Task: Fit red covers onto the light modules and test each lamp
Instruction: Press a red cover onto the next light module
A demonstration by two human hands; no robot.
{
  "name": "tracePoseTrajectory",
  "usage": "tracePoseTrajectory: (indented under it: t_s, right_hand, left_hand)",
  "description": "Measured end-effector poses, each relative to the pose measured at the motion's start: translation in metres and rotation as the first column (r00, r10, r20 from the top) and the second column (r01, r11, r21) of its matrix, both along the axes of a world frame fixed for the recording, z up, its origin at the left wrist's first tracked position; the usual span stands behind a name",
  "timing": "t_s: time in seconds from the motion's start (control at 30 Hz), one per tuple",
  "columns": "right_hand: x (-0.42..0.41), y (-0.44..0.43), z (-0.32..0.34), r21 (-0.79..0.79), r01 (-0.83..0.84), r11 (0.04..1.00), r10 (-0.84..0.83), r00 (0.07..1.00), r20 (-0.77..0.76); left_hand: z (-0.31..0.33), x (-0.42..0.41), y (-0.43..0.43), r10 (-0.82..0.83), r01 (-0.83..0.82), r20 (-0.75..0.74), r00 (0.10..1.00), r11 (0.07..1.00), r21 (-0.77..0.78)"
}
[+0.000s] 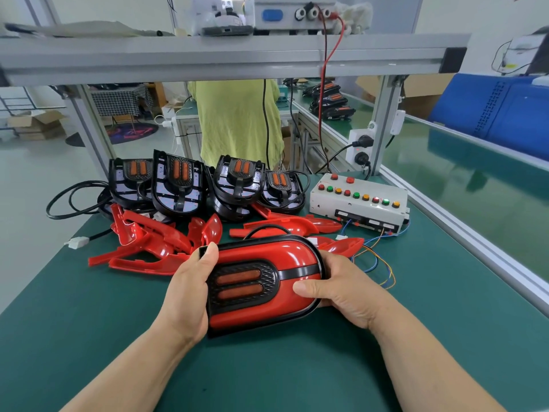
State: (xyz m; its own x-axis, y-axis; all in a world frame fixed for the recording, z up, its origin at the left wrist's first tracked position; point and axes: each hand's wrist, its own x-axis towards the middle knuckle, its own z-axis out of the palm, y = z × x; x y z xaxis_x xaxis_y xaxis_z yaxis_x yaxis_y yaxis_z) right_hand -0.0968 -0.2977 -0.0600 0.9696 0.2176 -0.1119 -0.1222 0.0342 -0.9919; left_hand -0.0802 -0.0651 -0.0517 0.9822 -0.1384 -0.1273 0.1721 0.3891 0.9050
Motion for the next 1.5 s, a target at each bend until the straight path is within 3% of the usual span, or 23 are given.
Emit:
tracePoseTrajectory:
  t_s: [0.33, 0.5, 0.73, 0.9, 1.03, 1.13, 1.27, 1.37, 1.5]
  right_hand:
    - [-0.002, -0.001, 0.002, -0.052, -0.023, 0.998, 0.023, 1.000, -0.001]
    - [0.000, -0.001, 0.006, 0.188, -0.011, 0.982, 0.021, 0.999, -0.050]
    - [0.005, -0.006, 0.012, 0.336, 0.222, 0.915, -0.164, 0.967, -0.193]
    - [0.005, -0.002, 0.010, 0.274, 0.287, 0.918, -0.257, 0.956, -0.140]
    - [0.005, 0.001, 0.008, 0.154, 0.313, 0.937, -0.315, 0.949, -0.015]
    - [0.005, 0.002, 0.009, 0.099, 0.315, 0.944, -0.318, 0.948, 0.020]
    - [0.006, 0.002, 0.007, 0.005, 0.347, 0.938, -0.347, 0.937, 0.050]
    - [0.006, 0.001, 0.004, -0.102, 0.396, 0.913, -0.381, 0.914, 0.135]
    - [0.006, -0.001, 0.000, -0.224, 0.434, 0.873, -0.384, 0.893, 0.235]
  left_hand:
    - [0.004, -0.001, -0.001, -0.008, 0.008, 0.008, 1.000, 1.000, 0.013]
    - [0.007, -0.001, -0.002, -0.036, 0.036, -0.006, 0.999, 0.999, 0.008]
    - [0.011, -0.009, -0.011, -0.207, 0.214, -0.071, 0.976, 0.971, 0.108]
    - [0.012, -0.006, -0.011, -0.221, 0.237, -0.116, 0.968, 0.959, 0.156]
    - [0.015, 0.002, -0.006, -0.199, 0.202, -0.039, 0.979, 0.936, 0.287]
    - [0.027, 0.019, -0.002, -0.081, -0.022, 0.157, 0.984, 0.826, 0.563]
    - [0.051, 0.050, -0.014, -0.103, -0.148, 0.294, 0.950, 0.681, 0.718]
    - [0.060, 0.068, -0.041, -0.308, -0.082, 0.259, 0.915, 0.486, 0.870]
    - [0.056, 0.087, -0.078, -0.479, 0.004, 0.091, 0.873, 0.193, 0.981]
